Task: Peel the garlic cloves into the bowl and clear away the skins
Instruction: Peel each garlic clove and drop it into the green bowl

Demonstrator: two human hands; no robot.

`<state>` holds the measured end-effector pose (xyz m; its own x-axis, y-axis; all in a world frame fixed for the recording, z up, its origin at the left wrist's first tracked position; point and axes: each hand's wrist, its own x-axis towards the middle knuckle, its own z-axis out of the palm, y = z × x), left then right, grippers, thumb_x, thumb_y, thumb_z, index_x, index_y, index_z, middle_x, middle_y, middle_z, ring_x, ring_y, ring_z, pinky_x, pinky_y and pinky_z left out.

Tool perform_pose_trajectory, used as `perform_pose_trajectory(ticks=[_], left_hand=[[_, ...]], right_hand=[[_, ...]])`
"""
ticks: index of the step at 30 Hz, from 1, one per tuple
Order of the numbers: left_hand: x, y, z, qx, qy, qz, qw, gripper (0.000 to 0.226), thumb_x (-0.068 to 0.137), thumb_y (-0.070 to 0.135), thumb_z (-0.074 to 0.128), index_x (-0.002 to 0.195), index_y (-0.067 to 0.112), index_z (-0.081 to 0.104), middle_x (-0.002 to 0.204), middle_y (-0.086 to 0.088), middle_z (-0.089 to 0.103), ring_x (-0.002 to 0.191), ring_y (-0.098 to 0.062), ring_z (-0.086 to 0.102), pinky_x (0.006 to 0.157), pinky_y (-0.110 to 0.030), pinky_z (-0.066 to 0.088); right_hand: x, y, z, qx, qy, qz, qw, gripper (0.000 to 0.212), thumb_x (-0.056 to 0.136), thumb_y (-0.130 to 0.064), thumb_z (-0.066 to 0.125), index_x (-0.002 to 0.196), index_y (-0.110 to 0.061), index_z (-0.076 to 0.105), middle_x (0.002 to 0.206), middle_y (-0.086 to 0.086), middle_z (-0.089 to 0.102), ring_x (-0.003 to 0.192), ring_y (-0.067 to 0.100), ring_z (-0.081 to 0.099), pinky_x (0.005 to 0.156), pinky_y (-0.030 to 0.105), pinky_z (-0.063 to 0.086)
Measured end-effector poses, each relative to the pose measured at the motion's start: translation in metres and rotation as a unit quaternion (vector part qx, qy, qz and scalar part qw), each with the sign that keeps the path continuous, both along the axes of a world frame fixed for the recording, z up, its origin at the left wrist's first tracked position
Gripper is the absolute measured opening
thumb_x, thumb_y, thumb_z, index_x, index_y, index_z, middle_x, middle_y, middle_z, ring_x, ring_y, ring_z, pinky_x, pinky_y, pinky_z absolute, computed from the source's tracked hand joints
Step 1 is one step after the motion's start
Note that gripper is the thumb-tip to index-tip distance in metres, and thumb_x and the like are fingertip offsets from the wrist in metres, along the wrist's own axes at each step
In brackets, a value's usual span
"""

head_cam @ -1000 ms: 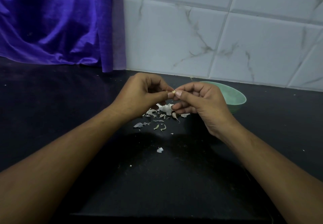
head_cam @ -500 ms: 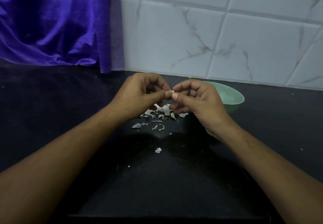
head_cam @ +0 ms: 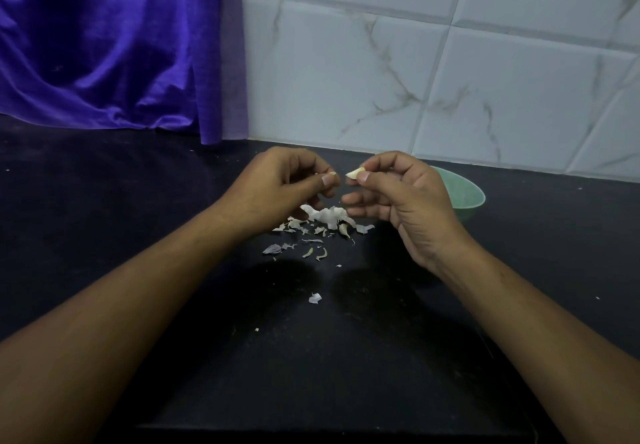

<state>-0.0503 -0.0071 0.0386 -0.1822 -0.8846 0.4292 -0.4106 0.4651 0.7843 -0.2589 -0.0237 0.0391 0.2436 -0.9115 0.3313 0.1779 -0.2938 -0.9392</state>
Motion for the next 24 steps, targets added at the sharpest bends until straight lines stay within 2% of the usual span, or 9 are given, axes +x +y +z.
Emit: perform_pose_trajectory(ticks=[3, 7, 11, 14, 17, 21, 24], left_hand=[[0.0003, -0.0001, 0.0005, -0.023, -0.019, 0.029, 0.999, 0.008, 0.092, 0.025, 0.079, 0.095, 0.019, 0.076, 0.081, -0.002, 0.076, 0.073, -0.013, 0.073, 0.064, -0.03, 0.06], [0.0004, -0.0011, 0.0008, -0.033, -0.014, 0.057, 0.998, 0.019, 0.082, 0.022, 0.088, 0.087, 0.014, 0.072, 0.075, -0.003, 0.072, 0.063, -0.012, 0.065, 0.057, -0.022, 0.053], [0.0015, -0.0013, 0.0018, -0.031, -0.024, 0.049, 0.998, 0.006, 0.089, 0.021, 0.081, 0.093, 0.019, 0.077, 0.079, -0.003, 0.077, 0.072, -0.012, 0.073, 0.064, -0.027, 0.059], [0.0022, 0.0005, 0.0022, -0.035, -0.031, 0.039, 0.998, 0.01, 0.096, 0.018, 0.074, 0.103, 0.022, 0.078, 0.086, 0.004, 0.079, 0.08, -0.011, 0.076, 0.07, -0.029, 0.063], [0.0005, 0.0028, 0.0032, -0.039, -0.021, 0.027, 0.999, 0.011, 0.093, 0.023, 0.077, 0.104, 0.022, 0.077, 0.086, 0.0, 0.078, 0.079, -0.013, 0.076, 0.069, -0.031, 0.063], [-0.0024, 0.0035, 0.004, -0.035, 0.015, 0.012, 0.999, 0.015, 0.09, 0.025, 0.08, 0.102, 0.018, 0.077, 0.083, -0.005, 0.077, 0.075, -0.017, 0.075, 0.065, -0.03, 0.06], [-0.0017, 0.0025, 0.0033, -0.045, 0.005, 0.012, 0.999, 0.01, 0.09, 0.022, 0.08, 0.097, 0.015, 0.077, 0.081, -0.004, 0.077, 0.073, -0.016, 0.075, 0.066, -0.033, 0.061]], right_hand=[[0.0003, 0.0008, 0.0005, -0.005, 0.003, -0.001, 1.0, 0.012, 0.094, 0.003, 0.066, 0.1, -0.006, 0.062, 0.093, 0.019, 0.073, 0.069, 0.028, 0.073, 0.067, 0.04, 0.064], [-0.0001, 0.0014, 0.0007, -0.009, 0.009, -0.003, 1.0, 0.012, 0.094, 0.001, 0.067, 0.104, -0.006, 0.065, 0.094, 0.017, 0.075, 0.071, 0.029, 0.073, 0.068, 0.04, 0.063], [0.0001, 0.0026, 0.0003, -0.009, 0.02, 0.005, 1.0, 0.009, 0.094, -0.001, 0.07, 0.101, -0.006, 0.067, 0.094, 0.018, 0.075, 0.071, 0.028, 0.074, 0.068, 0.04, 0.063], [0.0002, 0.0027, -0.0002, -0.008, 0.021, 0.007, 1.0, 0.009, 0.093, -0.001, 0.07, 0.1, -0.004, 0.067, 0.093, 0.019, 0.074, 0.07, 0.027, 0.074, 0.066, 0.038, 0.063], [0.0004, 0.0025, -0.0002, -0.009, 0.022, 0.006, 1.0, 0.008, 0.092, 0.0, 0.071, 0.098, -0.005, 0.067, 0.092, 0.02, 0.073, 0.069, 0.026, 0.074, 0.064, 0.037, 0.063], [0.0005, 0.0028, -0.0018, -0.013, 0.04, 0.013, 0.999, 0.011, 0.091, 0.001, 0.072, 0.098, -0.004, 0.066, 0.103, 0.033, 0.072, 0.07, 0.026, 0.074, 0.065, 0.037, 0.063], [0.0017, 0.0032, -0.0037, -0.02, 0.058, 0.026, 0.998, 0.012, 0.091, 0.001, 0.073, 0.1, -0.003, 0.066, 0.103, 0.028, 0.074, 0.071, 0.027, 0.075, 0.064, 0.035, 0.064]])
